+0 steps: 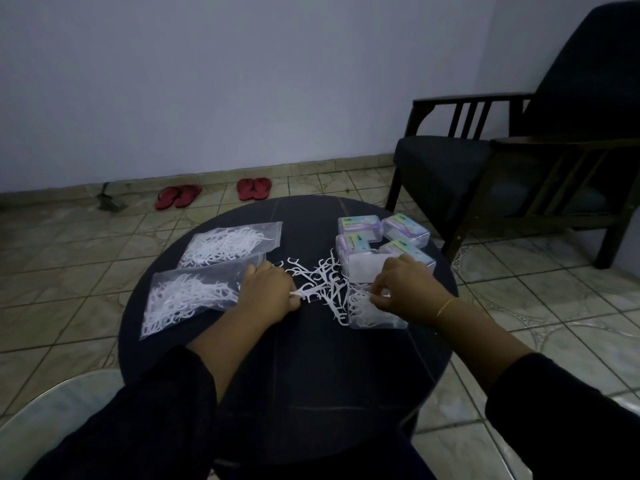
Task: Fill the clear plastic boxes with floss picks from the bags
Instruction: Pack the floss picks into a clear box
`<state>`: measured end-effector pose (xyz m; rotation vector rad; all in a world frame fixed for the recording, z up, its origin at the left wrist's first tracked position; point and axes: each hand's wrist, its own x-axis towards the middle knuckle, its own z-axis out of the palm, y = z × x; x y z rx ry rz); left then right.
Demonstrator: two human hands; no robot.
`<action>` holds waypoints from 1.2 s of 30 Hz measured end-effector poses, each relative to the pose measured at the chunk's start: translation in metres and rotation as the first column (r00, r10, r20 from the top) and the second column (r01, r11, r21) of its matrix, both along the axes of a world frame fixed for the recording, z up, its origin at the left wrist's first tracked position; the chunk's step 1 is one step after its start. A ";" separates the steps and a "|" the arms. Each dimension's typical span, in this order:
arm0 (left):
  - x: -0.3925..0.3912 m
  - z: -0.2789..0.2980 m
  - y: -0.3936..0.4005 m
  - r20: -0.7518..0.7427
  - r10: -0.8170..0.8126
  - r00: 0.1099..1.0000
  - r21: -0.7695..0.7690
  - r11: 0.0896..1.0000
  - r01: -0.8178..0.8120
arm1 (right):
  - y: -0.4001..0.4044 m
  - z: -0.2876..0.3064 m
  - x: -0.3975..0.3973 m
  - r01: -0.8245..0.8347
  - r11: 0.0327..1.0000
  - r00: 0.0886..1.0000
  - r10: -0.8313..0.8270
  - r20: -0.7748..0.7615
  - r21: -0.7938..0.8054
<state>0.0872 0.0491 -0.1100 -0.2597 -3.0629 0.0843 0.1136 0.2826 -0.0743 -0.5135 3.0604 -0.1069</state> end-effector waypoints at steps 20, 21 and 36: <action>0.003 0.051 0.050 -0.123 -0.025 0.992 0.263 0.963 0.057 | 0.028 -0.008 0.012 0.201 0.967 0.979 -0.204 -0.007 -0.157; 0.004 0.052 0.053 -0.145 -0.028 0.989 0.265 0.962 0.066 | 0.029 -0.008 0.013 0.200 0.966 0.979 -0.204 -0.007 -0.166; 0.027 0.035 0.108 -0.259 -0.265 0.929 -0.146 0.961 0.233 | 0.030 -0.011 0.019 0.240 0.949 0.971 -0.235 0.049 -0.206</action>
